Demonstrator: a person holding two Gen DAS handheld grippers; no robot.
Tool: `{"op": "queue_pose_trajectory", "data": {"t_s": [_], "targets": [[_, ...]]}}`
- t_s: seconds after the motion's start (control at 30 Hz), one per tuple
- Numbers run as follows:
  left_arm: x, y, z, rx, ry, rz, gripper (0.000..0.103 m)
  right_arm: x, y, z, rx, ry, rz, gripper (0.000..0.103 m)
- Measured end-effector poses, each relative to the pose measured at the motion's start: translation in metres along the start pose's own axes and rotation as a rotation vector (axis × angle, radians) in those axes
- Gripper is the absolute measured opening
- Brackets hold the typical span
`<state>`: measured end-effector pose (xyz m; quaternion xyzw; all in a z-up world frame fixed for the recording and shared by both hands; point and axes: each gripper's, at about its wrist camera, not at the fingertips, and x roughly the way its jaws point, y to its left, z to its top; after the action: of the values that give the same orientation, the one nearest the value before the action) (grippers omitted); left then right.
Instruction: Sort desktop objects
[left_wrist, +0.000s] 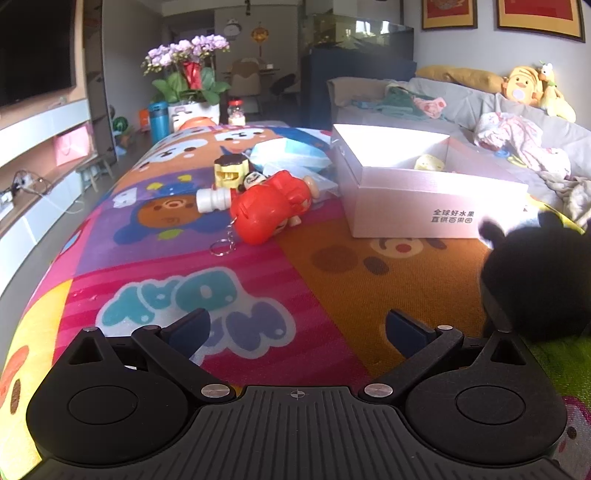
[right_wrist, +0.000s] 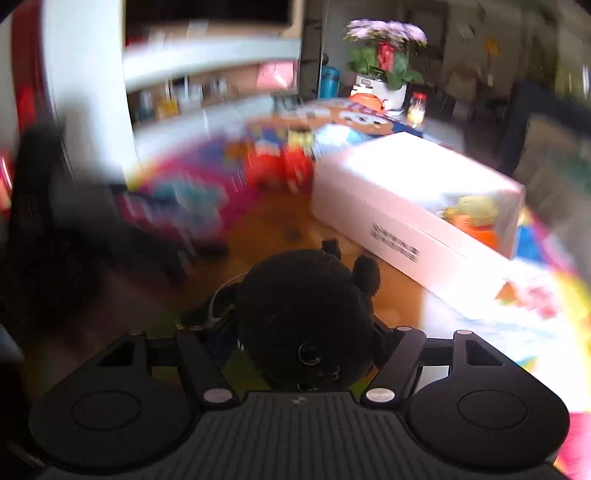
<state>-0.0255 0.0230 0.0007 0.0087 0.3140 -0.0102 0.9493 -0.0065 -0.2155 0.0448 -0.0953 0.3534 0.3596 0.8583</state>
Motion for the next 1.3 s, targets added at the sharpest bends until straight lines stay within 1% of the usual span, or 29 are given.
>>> {"op": "queue_pose_trajectory", "data": {"t_s": [0.03, 0.07, 0.1, 0.17, 0.23, 0.27, 0.3, 0.37, 0.4, 0.43, 0.53, 0.57, 0.63, 0.67, 0.7, 0.87, 0.93, 0.97, 1.0, 1.03, 1.1, 1.17, 1.23, 1.27, 1.3], "targets": [[0.001, 0.0, 0.0, -0.001, 0.003, -0.002, 0.103, -0.005, -0.013, 0.004, 0.085, -0.006, 0.073, 0.069], [0.001, 0.001, 0.0, -0.002, 0.008, -0.003, 0.103, -0.005, -0.023, 0.008, 0.149, -0.005, 0.119, 0.07], [0.002, 0.001, 0.001, -0.003, 0.012, -0.004, 0.103, -0.002, -0.032, 0.009, 0.203, 0.0, 0.144, 0.07], [0.003, 0.001, 0.001, -0.004, 0.016, -0.007, 0.103, 0.006, -0.049, 0.005, 0.278, 0.02, 0.145, 0.071], [0.003, 0.001, 0.001, -0.006, 0.02, -0.008, 0.103, 0.01, -0.06, -0.001, 0.317, 0.012, 0.091, 0.072], [0.004, 0.002, 0.001, -0.008, 0.024, -0.008, 0.103, 0.008, -0.065, -0.004, 0.325, -0.001, 0.077, 0.08], [0.005, 0.002, 0.001, -0.008, 0.029, -0.008, 0.103, 0.006, -0.069, -0.006, 0.333, -0.026, 0.059, 0.084], [0.007, 0.002, 0.002, -0.008, 0.04, -0.009, 0.103, -0.002, -0.075, -0.009, 0.317, -0.069, -0.015, 0.089], [0.008, 0.002, 0.002, -0.008, 0.045, -0.009, 0.103, -0.006, -0.076, -0.011, 0.302, -0.087, -0.055, 0.093], [0.008, 0.001, 0.002, -0.008, 0.048, -0.009, 0.103, -0.009, -0.079, -0.012, 0.295, -0.104, -0.096, 0.095], [0.009, 0.001, 0.002, -0.01, 0.059, -0.01, 0.103, -0.015, -0.092, -0.015, 0.333, -0.144, -0.179, 0.096], [0.01, 0.001, 0.002, -0.01, 0.064, -0.009, 0.103, -0.017, -0.096, -0.016, 0.352, -0.16, -0.218, 0.096], [0.011, 0.001, 0.002, -0.005, 0.07, -0.005, 0.103, -0.018, -0.105, -0.018, 0.373, -0.186, -0.334, 0.096], [0.011, 0.0, 0.002, -0.001, 0.071, -0.002, 0.103, -0.016, -0.109, -0.02, 0.377, -0.193, -0.375, 0.096], [0.012, 0.0, 0.002, 0.002, 0.072, -0.001, 0.103, -0.015, -0.112, -0.021, 0.384, -0.197, -0.392, 0.096], [0.013, -0.001, 0.003, 0.011, 0.082, 0.001, 0.103, -0.022, -0.118, -0.029, 0.421, -0.229, -0.413, 0.097], [0.014, 0.0, 0.005, 0.01, 0.086, -0.013, 0.103, -0.033, -0.114, -0.035, 0.428, -0.265, -0.389, 0.1], [0.015, 0.001, 0.008, 0.005, 0.081, -0.028, 0.103, -0.037, -0.11, -0.037, 0.424, -0.28, -0.368, 0.103], [0.016, 0.003, 0.012, 0.0, 0.064, -0.038, 0.103, -0.04, -0.105, -0.039, 0.413, -0.292, -0.347, 0.103], [0.017, 0.003, 0.017, 0.002, 0.041, -0.031, 0.103, -0.042, -0.099, -0.04, 0.395, -0.292, -0.323, 0.103], [0.024, 0.003, 0.03, 0.023, -0.012, 0.008, 0.103, -0.042, -0.087, -0.041, 0.359, -0.268, -0.28, 0.103], [0.038, 0.003, 0.044, 0.054, -0.047, 0.028, 0.103, -0.038, -0.075, -0.045, 0.326, -0.24, -0.249, 0.103], [0.055, 0.001, 0.054, 0.092, -0.053, 0.068, 0.087, -0.032, -0.063, -0.049, 0.3, -0.212, -0.224, 0.103], [0.065, 0.001, 0.058, 0.107, -0.04, 0.087, 0.068, -0.029, -0.059, -0.051, 0.291, -0.204, -0.219, 0.103], [0.072, 0.002, 0.062, 0.114, -0.03, 0.102, 0.071, -0.025, -0.055, -0.053, 0.285, -0.194, -0.214, 0.103]]}}
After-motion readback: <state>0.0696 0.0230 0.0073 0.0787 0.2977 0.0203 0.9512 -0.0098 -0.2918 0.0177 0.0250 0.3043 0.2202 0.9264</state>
